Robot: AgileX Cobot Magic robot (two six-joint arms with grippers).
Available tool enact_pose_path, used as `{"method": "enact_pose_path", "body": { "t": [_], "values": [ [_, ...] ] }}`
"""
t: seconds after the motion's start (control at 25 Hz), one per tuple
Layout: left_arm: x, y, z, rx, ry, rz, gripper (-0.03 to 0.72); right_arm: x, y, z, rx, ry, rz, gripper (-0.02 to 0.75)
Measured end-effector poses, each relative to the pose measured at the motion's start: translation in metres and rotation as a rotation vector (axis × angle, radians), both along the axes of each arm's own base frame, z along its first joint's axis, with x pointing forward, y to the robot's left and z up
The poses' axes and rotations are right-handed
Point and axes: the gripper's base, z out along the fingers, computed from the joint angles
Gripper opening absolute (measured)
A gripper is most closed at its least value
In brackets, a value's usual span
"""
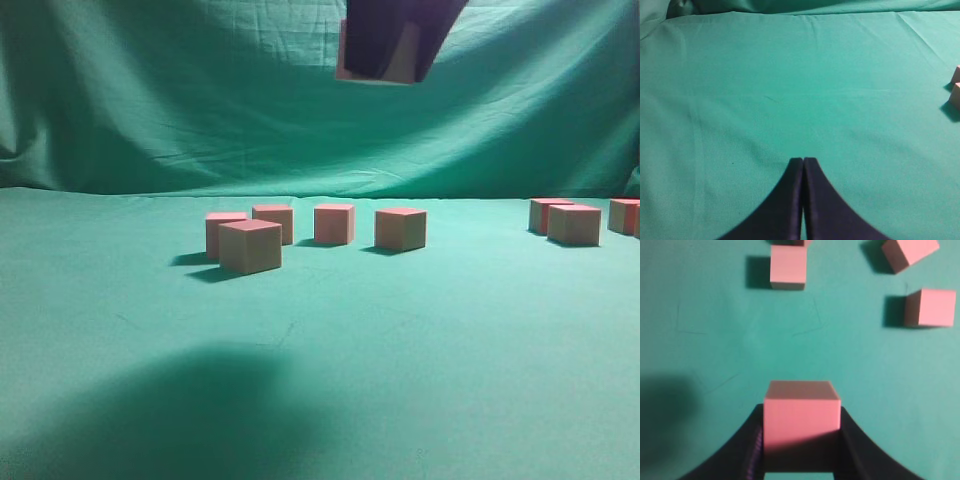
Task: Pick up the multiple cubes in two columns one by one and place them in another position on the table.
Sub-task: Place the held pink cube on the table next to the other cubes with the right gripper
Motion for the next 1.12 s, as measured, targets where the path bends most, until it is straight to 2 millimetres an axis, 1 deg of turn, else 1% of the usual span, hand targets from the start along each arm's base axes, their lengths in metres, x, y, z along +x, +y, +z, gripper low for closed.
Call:
{"method": "enact_pose_path", "body": {
  "t": [0.12,0.24,0.4,0.68,1.12],
  "values": [
    [0.0,0.0,0.0,0.0,0.0,0.0,0.0,0.008,0.007,-0.001,-0.01,-0.022,0.063,0.256],
    [0.0,0.0,0.0,0.0,0.0,0.0,0.0,0.016,0.015,-0.006,-0.025,-0.025,0.104,0.256],
    [0.0,0.0,0.0,0.0,0.0,0.0,0.0,0.029,0.026,-0.023,-0.055,-0.008,0.133,0.256],
    [0.0,0.0,0.0,0.0,0.0,0.0,0.0,0.043,0.04,-0.05,-0.092,0.03,0.151,0.256],
    [0.0,0.0,0.0,0.0,0.0,0.0,0.0,0.056,0.051,-0.083,-0.138,0.069,0.172,0.256]
  ]
}}
